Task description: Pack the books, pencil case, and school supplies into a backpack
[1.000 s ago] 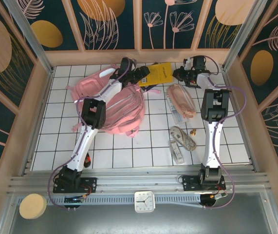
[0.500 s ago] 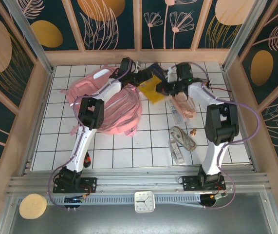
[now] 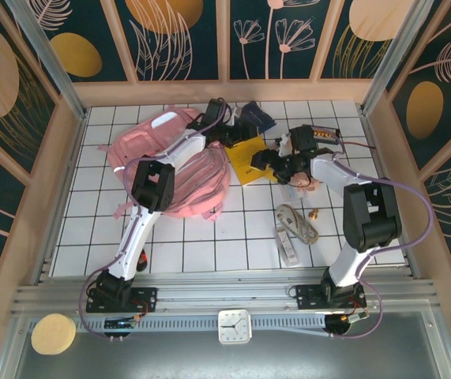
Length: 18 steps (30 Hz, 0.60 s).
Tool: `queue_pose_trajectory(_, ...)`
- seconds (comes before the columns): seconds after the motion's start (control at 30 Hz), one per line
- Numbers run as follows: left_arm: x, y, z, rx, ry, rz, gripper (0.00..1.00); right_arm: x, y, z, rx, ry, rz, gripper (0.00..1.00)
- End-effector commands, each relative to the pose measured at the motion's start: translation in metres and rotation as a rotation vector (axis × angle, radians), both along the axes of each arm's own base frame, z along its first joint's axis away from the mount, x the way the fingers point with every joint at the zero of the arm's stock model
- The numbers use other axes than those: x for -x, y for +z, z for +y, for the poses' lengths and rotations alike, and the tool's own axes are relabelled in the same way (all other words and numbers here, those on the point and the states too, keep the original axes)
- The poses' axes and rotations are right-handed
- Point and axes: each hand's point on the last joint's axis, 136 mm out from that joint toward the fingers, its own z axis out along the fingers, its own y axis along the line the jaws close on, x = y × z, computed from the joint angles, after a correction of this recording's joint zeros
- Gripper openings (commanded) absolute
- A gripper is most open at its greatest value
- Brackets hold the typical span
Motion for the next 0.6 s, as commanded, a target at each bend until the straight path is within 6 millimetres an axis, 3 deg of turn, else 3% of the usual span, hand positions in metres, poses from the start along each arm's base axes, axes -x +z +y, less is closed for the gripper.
queue_pose_trajectory(0.0,-0.001,0.051,0.019,-0.074,0.033,-0.103,0.77,-0.001,-0.009,-0.019,0.004,-0.119,0.071,0.82)
queue_pose_trajectory(0.17,0.000,0.034,0.038,-0.140,0.071,-0.094,0.78,-0.007,-0.021,-0.022,0.017,-0.168,0.082,0.83)
queue_pose_trajectory(0.4,-0.029,0.013,0.046,-0.161,0.104,-0.133,0.77,-0.019,-0.055,-0.020,0.030,-0.212,0.087,0.83)
queue_pose_trajectory(0.57,-0.035,-0.008,0.048,-0.167,0.100,-0.118,0.75,-0.024,-0.073,-0.029,0.082,-0.293,0.120,0.83)
